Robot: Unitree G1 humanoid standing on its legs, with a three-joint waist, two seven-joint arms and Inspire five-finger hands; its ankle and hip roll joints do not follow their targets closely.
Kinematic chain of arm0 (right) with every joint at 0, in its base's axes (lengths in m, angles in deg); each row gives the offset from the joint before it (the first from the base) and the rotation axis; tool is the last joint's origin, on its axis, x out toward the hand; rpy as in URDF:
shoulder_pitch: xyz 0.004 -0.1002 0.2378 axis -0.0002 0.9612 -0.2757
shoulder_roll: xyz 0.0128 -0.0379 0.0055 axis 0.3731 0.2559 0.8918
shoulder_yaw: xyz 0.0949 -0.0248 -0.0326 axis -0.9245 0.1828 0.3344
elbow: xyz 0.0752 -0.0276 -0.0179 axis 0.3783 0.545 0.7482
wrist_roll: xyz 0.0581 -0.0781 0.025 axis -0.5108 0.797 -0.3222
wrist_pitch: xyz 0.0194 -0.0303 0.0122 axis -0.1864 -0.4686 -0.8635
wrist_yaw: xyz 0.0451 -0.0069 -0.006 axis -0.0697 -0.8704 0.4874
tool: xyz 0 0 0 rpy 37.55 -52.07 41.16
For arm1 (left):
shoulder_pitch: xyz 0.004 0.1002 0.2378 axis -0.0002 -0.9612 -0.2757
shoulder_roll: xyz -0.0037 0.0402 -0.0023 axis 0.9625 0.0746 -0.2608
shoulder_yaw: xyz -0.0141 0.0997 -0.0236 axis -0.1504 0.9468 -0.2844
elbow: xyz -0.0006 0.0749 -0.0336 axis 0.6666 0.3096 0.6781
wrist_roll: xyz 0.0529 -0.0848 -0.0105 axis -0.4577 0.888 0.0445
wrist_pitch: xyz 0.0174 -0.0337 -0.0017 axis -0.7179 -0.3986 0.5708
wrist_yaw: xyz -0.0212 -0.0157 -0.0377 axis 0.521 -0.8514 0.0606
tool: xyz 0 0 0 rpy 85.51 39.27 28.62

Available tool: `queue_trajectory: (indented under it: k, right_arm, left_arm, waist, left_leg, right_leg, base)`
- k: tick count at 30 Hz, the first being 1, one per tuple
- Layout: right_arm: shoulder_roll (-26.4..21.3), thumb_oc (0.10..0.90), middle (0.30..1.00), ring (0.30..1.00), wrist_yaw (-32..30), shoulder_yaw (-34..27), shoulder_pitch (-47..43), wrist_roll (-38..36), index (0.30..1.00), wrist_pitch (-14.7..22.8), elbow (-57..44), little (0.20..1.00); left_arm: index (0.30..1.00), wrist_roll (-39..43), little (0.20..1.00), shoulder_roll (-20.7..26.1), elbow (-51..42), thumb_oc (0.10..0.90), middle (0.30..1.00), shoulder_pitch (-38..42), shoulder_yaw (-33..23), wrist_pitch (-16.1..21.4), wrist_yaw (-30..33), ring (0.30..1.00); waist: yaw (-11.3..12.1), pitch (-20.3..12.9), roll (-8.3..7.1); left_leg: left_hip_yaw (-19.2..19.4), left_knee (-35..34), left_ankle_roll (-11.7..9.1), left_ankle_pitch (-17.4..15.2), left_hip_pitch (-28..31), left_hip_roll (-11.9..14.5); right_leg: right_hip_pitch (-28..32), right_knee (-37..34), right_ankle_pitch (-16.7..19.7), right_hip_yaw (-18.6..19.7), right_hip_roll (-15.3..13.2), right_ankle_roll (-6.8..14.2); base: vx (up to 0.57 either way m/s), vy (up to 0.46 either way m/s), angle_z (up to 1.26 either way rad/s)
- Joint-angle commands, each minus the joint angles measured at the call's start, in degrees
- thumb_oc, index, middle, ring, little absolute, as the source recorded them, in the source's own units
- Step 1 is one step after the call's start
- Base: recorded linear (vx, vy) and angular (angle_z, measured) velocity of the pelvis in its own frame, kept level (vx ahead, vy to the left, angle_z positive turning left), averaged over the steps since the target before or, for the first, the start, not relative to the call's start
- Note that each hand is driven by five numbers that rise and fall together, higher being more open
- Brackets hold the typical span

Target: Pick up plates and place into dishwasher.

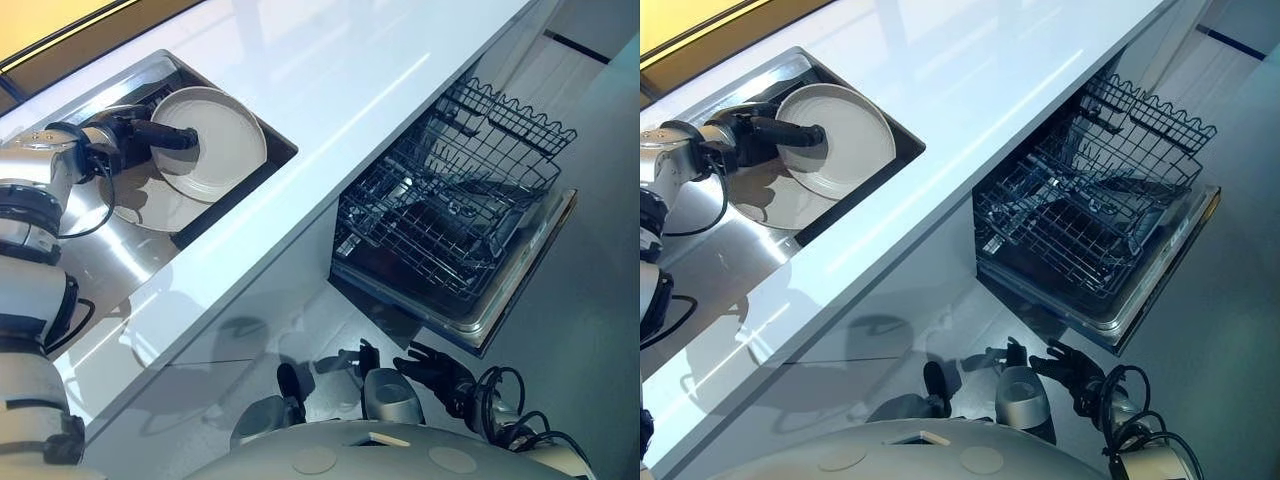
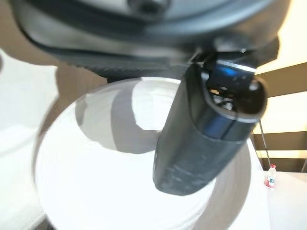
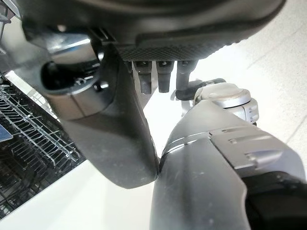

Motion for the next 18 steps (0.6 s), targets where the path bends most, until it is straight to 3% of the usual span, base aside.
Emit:
queue_trajectory:
  k: [1, 9, 15, 18]
  right_arm:
    - [-2.1, 0.800, 0.900, 0.900, 0.7, 4.3, 4.8, 2.8, 0.900, 0.5, 2.0, 0.900]
    - [-2.0, 0.800, 0.900, 0.900, 1.6, 4.4, 3.8, -2.2, 0.900, 2.6, -0.6, 0.900]
    - [-1.9, 0.800, 0.900, 0.900, -0.8, 7.7, 3.0, -2.1, 0.900, 8.5, -11.2, 0.900]
    - [-1.9, 0.800, 0.900, 0.900, 1.5, 11.9, 3.7, -8.4, 0.900, 4.0, -25.9, 0.900]
  left_arm:
    - [0.300, 2.1, 0.200, 0.8, -2.0, 0.100, 0.300, 9.1, -1.8, 6.7, -2.3, 0.300]
    - [0.300, 0.3, 0.200, 3.0, -4.5, 0.100, 0.300, 6.0, -4.9, 9.8, 1.7, 0.300]
    - [0.300, -3.7, 0.200, 6.2, -8.3, 0.100, 0.300, 1.7, -10.6, 16.2, 14.3, 0.300]
    - [0.300, -9.4, 0.200, 8.2, -10.4, 0.100, 0.300, -1.2, -14.3, 22.9, 23.5, 0.300]
  waist:
    - [-1.3, -3.9, 4.42]
    - [0.1, -5.1, 4.27]
    - [1.3, -5.8, 4.00]
    - [1.9, -6.1, 3.55]
  left_leg:
    - [2.1, 1.6, 2.5, -6.4, -1.0, -4.1]
    - [0.9, 0.8, 2.0, -6.2, -0.1, -3.8]
    - [0.2, -0.2, 1.4, -5.5, 0.6, -3.2]
    - [-0.7, -1.1, 1.1, -4.8, 0.8, -2.8]
  right_leg:
    - [-4.6, 3.3, -1.0, 2.1, 5.9, 3.6]
    - [-2.7, 1.6, -1.1, 1.2, 6.5, 3.0]
    - [-0.8, -0.4, -0.9, 0.2, 7.1, 2.2]
    - [0.0, -1.0, -1.2, -0.2, 7.6, 1.5]
  base:
    - [-0.03, -0.036, 0.00]
    - [-0.06, -0.056, -0.01]
    - [-0.11, -0.097, -0.01]
    - [-0.14, -0.123, 0.02]
